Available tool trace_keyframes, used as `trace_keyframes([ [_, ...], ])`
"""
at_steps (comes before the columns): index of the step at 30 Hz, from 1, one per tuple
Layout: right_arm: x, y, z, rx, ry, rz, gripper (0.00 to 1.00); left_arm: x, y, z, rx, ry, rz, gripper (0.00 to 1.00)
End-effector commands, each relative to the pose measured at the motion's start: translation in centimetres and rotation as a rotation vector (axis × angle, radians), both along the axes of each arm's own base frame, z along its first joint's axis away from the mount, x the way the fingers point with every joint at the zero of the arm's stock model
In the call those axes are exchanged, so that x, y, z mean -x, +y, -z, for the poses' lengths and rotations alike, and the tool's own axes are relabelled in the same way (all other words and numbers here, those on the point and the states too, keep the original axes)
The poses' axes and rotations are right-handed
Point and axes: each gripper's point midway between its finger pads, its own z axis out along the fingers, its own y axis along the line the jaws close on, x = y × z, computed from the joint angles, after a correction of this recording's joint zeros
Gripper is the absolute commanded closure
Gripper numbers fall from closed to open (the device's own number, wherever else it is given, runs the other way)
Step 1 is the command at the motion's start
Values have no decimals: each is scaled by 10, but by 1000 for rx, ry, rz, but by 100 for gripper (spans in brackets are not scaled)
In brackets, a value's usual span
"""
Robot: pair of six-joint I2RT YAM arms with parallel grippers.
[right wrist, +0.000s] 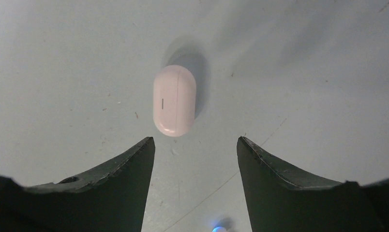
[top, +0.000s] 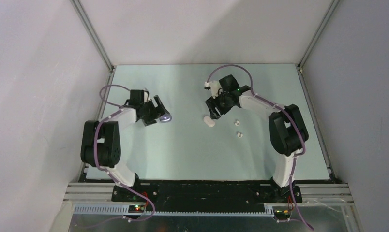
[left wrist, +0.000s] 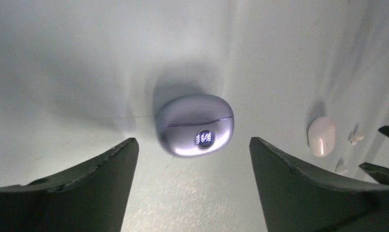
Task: Insert the wireless bluetooth earbuds into the charging case
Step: Place the charging case at the center of the board, then pick up the charging case at the center of the board.
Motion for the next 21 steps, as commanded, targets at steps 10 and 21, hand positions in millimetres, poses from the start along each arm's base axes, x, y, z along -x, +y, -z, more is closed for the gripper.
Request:
trace_keyframes([
  [10,-13,25,19,153,-61,-13,26,3,56,-138,-191,-327,-100,6],
  [21,9,28,41,210,-8,-47,31,8,55,-133,-151,-352,-153,7],
])
